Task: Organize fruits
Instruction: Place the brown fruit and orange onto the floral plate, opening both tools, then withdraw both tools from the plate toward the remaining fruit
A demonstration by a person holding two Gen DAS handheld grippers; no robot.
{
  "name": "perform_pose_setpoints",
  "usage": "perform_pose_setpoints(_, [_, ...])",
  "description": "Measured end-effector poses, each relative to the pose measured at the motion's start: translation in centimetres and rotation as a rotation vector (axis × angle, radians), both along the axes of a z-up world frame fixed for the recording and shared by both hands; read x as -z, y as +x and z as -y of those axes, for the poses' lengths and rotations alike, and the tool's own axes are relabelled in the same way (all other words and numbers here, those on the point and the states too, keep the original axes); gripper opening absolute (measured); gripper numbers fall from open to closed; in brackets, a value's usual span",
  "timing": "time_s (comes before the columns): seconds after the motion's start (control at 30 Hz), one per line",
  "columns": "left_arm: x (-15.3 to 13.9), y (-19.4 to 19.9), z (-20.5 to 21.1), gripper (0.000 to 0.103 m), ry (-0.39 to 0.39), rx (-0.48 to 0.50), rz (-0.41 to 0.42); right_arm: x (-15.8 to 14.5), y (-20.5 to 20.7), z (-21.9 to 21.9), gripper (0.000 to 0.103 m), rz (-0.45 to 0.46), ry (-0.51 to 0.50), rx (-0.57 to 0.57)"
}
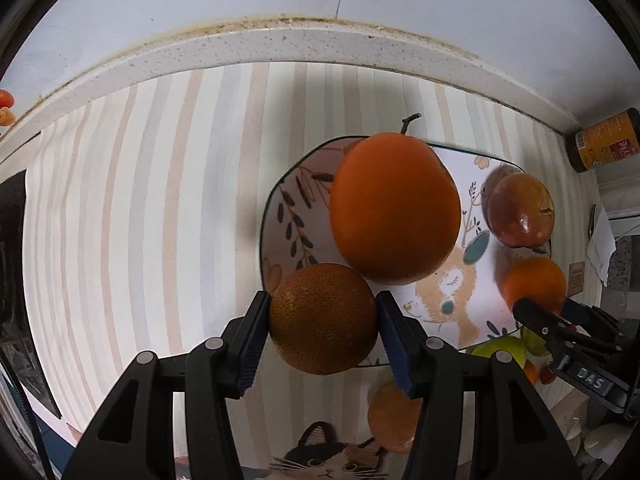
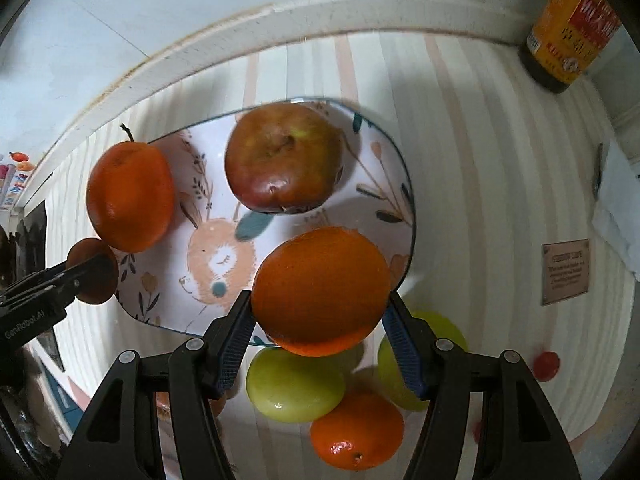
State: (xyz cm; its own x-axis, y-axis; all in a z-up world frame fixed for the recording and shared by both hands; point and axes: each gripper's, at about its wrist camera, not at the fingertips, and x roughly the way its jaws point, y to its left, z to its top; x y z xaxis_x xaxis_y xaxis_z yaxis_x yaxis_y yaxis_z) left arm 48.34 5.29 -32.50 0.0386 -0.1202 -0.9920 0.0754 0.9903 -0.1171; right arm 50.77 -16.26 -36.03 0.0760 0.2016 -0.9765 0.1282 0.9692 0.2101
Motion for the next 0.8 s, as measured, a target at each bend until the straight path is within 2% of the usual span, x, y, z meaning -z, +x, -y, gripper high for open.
perform_pose_setpoints(0.03, [0.0, -0.1, -0.1, 0.051, -0.004, -0.009, 0.002, -0.1, 0.1, 0.1, 0.072, 0.007, 0.019, 0.003])
perform_pose_setpoints(0.1, [0.0, -0.2, -0.1, 0.052, 0.023, -0.012, 0.009, -0.4, 0.5, 0.3, 0.089, 0.001, 0.047, 0.005])
perform_pose_setpoints(0.17, [-0.1, -0.2, -0.2, 0.064, 0.025, -0.020, 0.026, -1.0, 0.4, 0.4, 0.090, 0.004, 0.042, -0.003])
perform_pose_setpoints(0.2, [-0.2, -0.3, -0.2, 0.078, 0.026, -0.024, 0.032, -1.1, 0.5, 0.4, 0.091, 0.004, 0.037, -0.007])
perform_pose_setpoints(0.23, [-0.1, -0.1, 0.0, 0.087, 0.025, -0.028, 0.036, -1.4, 0.5, 0.4, 0.092, 0.002, 0.026, -0.012])
perform_pose_setpoints(0.27, [-0.3, -0.2, 0.0, 0.090, 0.019, -0.031, 0.042, -1.6, 0.4, 0.4, 0.095, 0.003, 0.022, -0.013])
perform_pose_setpoints(0.57, [-4.0, -2.6, 0.5, 0.090, 0.021, 0.002, 0.117, -4.3, -1.5, -0.9, 0.095, 0.049, -0.083, -0.027])
perform_pose_setpoints(0.8, [-7.3, -5.7, 0.8, 0.090, 0.038, 0.008, 0.180, -7.6, -4.1, -1.3, 0.095, 0.104, -0.111, -0.030])
